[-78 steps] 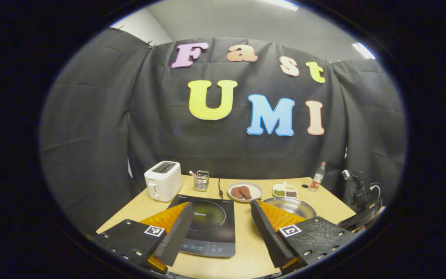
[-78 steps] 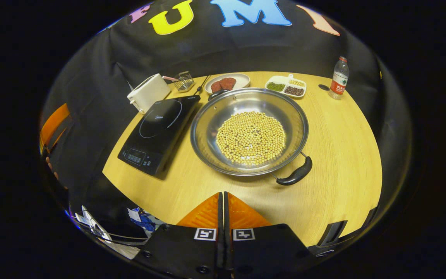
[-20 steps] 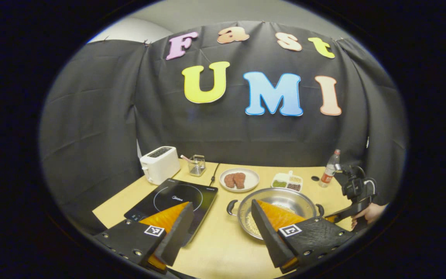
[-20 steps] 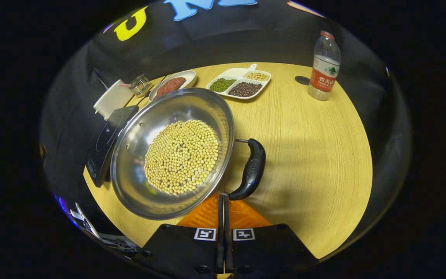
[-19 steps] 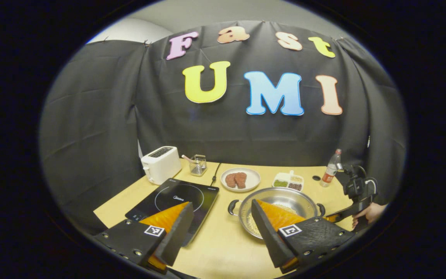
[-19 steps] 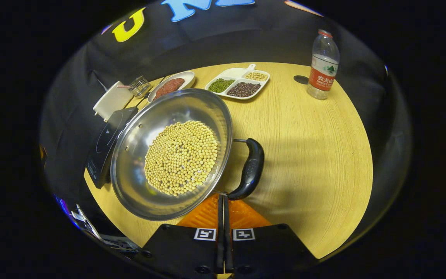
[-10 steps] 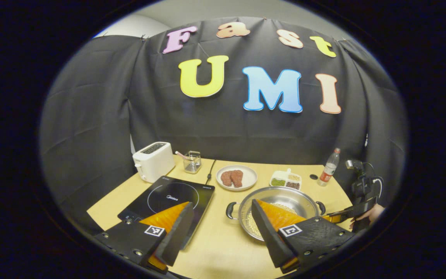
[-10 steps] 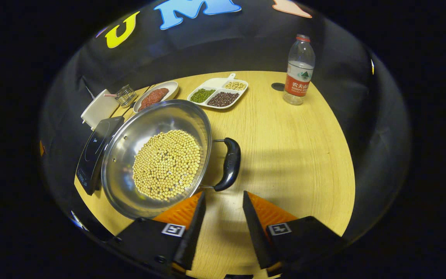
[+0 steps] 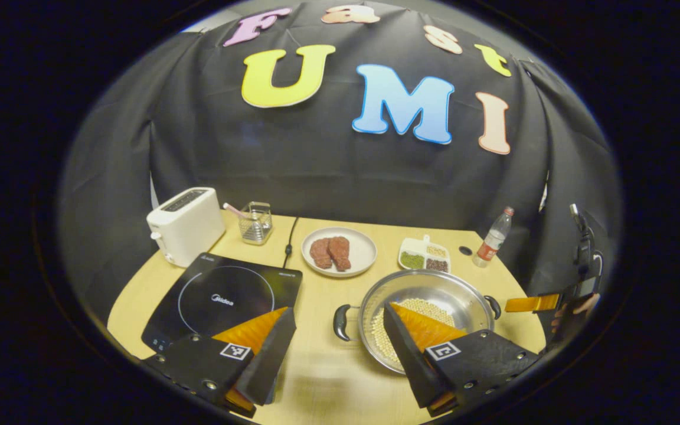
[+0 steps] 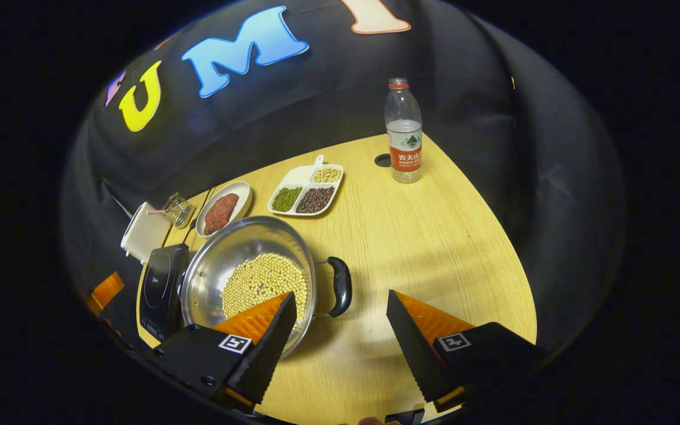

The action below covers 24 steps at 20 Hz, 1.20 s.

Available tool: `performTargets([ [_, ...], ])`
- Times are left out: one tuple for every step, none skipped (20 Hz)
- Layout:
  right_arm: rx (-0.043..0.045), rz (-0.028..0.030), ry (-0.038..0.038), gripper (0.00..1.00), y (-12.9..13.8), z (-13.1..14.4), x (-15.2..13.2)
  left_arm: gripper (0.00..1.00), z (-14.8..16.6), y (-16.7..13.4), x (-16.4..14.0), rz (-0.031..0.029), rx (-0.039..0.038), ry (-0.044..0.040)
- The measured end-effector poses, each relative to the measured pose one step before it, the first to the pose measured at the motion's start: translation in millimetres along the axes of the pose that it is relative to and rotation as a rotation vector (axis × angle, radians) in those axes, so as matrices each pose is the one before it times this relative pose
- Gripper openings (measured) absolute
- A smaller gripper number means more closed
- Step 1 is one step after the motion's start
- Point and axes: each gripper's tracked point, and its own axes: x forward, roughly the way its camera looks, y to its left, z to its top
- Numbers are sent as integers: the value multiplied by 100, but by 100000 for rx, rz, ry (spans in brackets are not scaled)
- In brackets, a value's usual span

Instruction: First push the handle of the pot to place it horizontally, then grasp the pot with both hands and set it on the induction cooktop.

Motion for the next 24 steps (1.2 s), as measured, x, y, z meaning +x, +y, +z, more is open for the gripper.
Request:
performTargets([
  [1281,-55,-591,98,361,314,479,92,-537,255,1413,-1560,-612,2198],
  [272,53,-391,98,225,29,553,92,-415,14,1016,-1770,-406,2409],
  [-636,-400,-119,98,72,66,549,92,-491,117,1151,-1637,-373,2473],
  [-995,-367,-56,98,64,-114,725,92,-559,184,1196,-1362,-372,2053],
  [-999,-361,354,98,-3,-69,564,92,-462,-72,1088,-1917,-552,1924],
  [-933,-738,186,98,-119,-95,620,92,-668,-227,1156,-1902,-564,2194],
  [-946,-803,-197,98,-140,-4,620,92,-586,-273,1193,-2632,-604,1738],
  [-1603,-632,-555,98,-19,-102,695,92,-564,-348,1168,-2625,-243,1962],
  [-1508,-860,-327,98,-123,-156,630,90,-639,-154,1013,-1924,720,1876],
  [-491,-312,-70,98,9,-84,446,92,-596,2,837,-1424,1208,1856],
  [945,525,1,98,200,-196,382,92,-346,-95,868,-1130,961,1223],
  [1592,960,427,94,346,-352,429,92,-375,-376,810,-1703,558,737],
  [1651,720,794,94,180,-454,472,92,-243,-238,800,-1523,250,592],
  [1242,580,692,99,140,-522,526,92,-228,4,660,-803,18,438],
  [639,99,683,99,48,-464,465,92,-164,159,686,-210,-382,651],
  [75,-299,534,93,-75,-308,525,92,-269,89,592,-388,-628,530],
  [-191,129,187,98,60,-191,368,92,-79,90,519,-388,-882,208],
  [-301,317,220,98,180,-167,280,92,-197,16,493,-802,-861,357],
  [-172,208,516,97,104,-110,324,92,-250,-40,486,-979,-754,633],
  [164,817,134,96,293,-26,218,91,-315,-32,234,-877,-589,646],
  [113,543,-435,89,222,107,200,86,39,208,337,140,-1024,200],
  [43,251,-375,82,148,53,258,72,-369,266,226,120,-1189,299],
  [30,106,41,79,151,11,157,67,-148,-75,220,-564,-930,790],
  [-474,-331,54,79,-37,-157,222,66,-274,-190,35,-936,-666,715],
])
